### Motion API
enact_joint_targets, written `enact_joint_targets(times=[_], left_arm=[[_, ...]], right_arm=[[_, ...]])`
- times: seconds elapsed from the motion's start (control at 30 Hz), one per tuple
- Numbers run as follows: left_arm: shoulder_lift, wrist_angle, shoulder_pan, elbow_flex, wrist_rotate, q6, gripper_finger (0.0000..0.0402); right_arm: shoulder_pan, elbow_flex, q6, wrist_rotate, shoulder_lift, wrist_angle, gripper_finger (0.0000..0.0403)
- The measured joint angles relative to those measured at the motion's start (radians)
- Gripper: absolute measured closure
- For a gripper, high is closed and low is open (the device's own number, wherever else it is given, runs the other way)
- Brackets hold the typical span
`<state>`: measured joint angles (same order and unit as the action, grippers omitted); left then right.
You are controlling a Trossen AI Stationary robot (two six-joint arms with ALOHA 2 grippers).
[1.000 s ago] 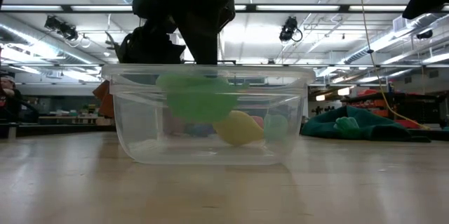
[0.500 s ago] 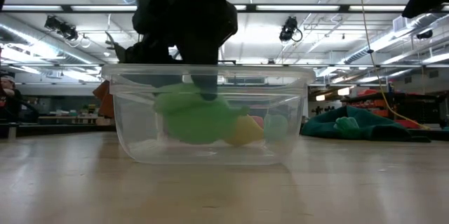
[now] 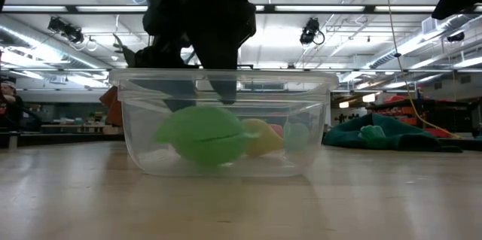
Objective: Pick and placing Produce into tupperware
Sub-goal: Put the bell pepper into the transparent bin
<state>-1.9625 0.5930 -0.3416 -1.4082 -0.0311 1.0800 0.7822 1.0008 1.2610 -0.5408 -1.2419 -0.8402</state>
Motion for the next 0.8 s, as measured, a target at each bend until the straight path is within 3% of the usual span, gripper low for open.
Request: enact_joint_targets(times=[0.4, 0.8], left_arm=[[0.04, 0.034, 0.033, -0.024, 0.003, -0.026, 0.0111], [0.042, 0.194, 0.161, -0.31, 0.091, -0.279, 0.0111]], right_arm=[[0.0, 0.0, -0.002, 0.004, 0.0, -0.001, 0.0204], [0.0, 0.0, -0.001, 0.004, 0.0, 0.0, 0.0204]])
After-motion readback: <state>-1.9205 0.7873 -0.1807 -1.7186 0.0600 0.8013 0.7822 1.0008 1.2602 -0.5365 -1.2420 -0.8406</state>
